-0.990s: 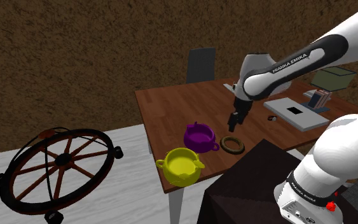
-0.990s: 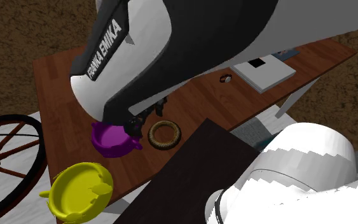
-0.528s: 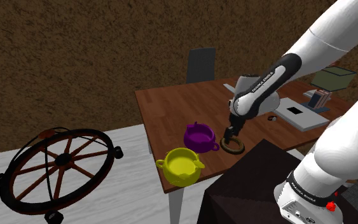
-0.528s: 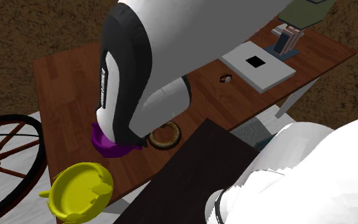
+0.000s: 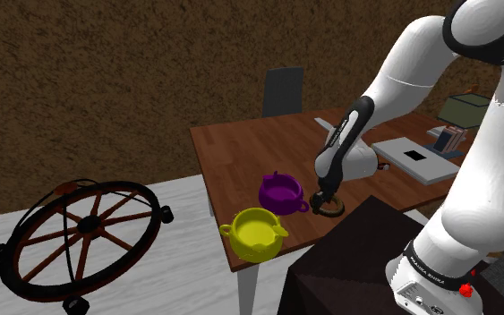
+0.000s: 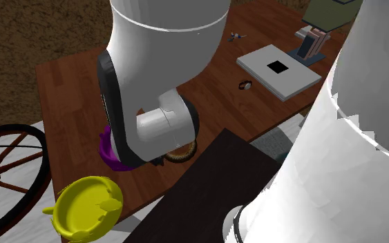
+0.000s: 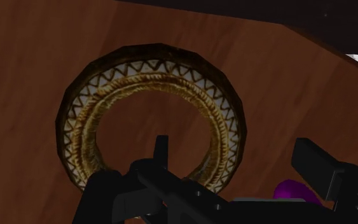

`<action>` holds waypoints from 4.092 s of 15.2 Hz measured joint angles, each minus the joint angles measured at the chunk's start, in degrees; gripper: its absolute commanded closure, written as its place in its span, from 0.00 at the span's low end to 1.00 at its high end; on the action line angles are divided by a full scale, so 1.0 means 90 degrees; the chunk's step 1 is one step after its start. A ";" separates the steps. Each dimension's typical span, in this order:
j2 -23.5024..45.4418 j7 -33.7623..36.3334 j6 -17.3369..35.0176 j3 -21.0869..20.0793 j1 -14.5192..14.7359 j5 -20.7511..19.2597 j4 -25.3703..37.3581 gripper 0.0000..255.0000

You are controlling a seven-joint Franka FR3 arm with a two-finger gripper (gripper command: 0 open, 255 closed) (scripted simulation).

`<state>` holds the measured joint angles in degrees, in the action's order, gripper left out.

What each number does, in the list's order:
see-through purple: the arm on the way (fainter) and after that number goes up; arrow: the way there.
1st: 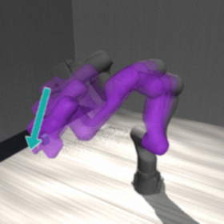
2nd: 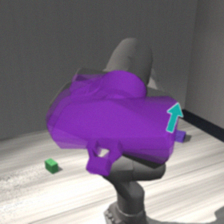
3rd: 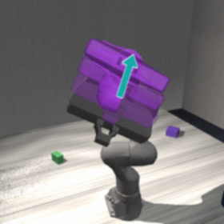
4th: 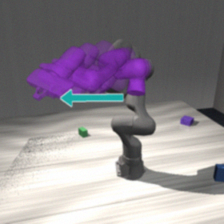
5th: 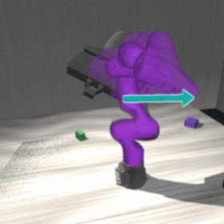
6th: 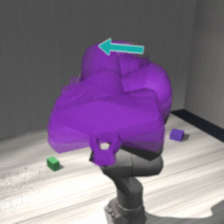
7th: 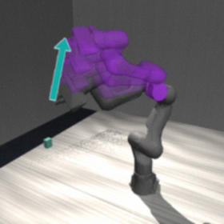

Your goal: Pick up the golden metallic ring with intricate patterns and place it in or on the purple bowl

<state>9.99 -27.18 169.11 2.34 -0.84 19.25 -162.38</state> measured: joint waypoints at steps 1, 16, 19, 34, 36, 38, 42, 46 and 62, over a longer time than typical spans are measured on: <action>0.0136 -0.0104 0.0109 -0.0099 -0.0068 0.0131 0.0029 0.00; 0.0598 -0.0424 0.0531 -0.0476 -0.0425 0.0542 0.0141 1.00; 0.0590 -0.0430 0.0548 -0.0481 -0.0435 0.0551 0.0132 1.00; -0.1030 0.0782 -0.0768 0.0520 0.0303 -0.0980 -0.0229 1.00; -0.1287 0.0930 -0.0996 0.0562 0.0271 -0.1199 -0.0252 1.00; -0.1596 0.1099 -0.1274 0.0571 0.0226 -0.1419 -0.0274 1.00; -0.2136 0.1298 -0.1782 0.0553 0.0128 -0.1694 -0.0299 1.00; -0.2616 0.1451 -0.2280 0.0499 0.0070 -0.1843 -0.0275 1.00; -0.2171 0.2389 -0.3199 -0.0148 0.0568 -0.1581 0.1129 1.00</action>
<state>-9.55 -5.67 140.32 1.00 4.28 5.02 -152.22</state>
